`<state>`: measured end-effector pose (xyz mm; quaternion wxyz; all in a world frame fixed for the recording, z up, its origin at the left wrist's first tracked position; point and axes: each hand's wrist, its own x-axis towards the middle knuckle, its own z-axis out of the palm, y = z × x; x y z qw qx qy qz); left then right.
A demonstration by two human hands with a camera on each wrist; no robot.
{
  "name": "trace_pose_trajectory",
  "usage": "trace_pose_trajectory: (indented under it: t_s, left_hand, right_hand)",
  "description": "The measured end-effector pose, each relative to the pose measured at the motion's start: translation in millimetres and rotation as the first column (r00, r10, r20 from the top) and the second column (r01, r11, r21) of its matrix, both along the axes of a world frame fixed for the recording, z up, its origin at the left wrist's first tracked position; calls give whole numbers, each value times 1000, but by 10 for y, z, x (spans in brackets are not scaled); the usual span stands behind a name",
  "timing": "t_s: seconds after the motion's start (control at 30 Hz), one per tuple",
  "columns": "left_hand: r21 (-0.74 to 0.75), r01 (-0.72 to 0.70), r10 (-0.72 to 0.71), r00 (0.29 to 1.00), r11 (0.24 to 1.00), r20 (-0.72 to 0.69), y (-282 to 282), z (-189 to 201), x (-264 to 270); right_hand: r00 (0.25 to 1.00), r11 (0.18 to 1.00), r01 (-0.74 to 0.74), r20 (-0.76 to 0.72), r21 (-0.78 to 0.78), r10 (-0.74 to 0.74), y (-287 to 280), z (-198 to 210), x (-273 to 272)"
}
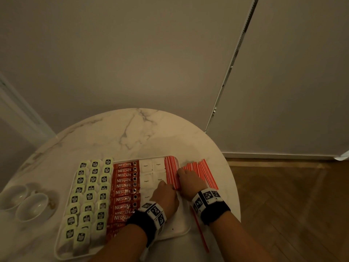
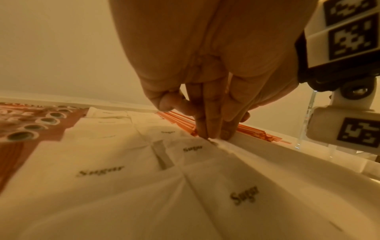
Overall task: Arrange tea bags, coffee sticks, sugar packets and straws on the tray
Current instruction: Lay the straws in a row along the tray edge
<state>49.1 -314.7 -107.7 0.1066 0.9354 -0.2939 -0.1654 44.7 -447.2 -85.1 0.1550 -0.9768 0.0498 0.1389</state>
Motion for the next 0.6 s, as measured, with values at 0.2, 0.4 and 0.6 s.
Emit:
trace_pose_trajectory:
  t_s: [0.2, 0.4, 0.6]
  left_hand:
    - [-12, -13, 13, 1000, 1000, 21, 20, 92, -34]
    - [-120, 58, -56, 998, 991, 24, 41, 366, -70]
    - [-228, 123, -130, 991, 966, -12, 23, 531, -295]
  right_hand:
    - [999, 999, 28, 27, 27, -29, 1, 15, -2]
    - [900, 907, 406, 125, 114, -419, -234, 191, -37]
    - [742, 752, 658, -144, -30, -655, -430, 160, -82]
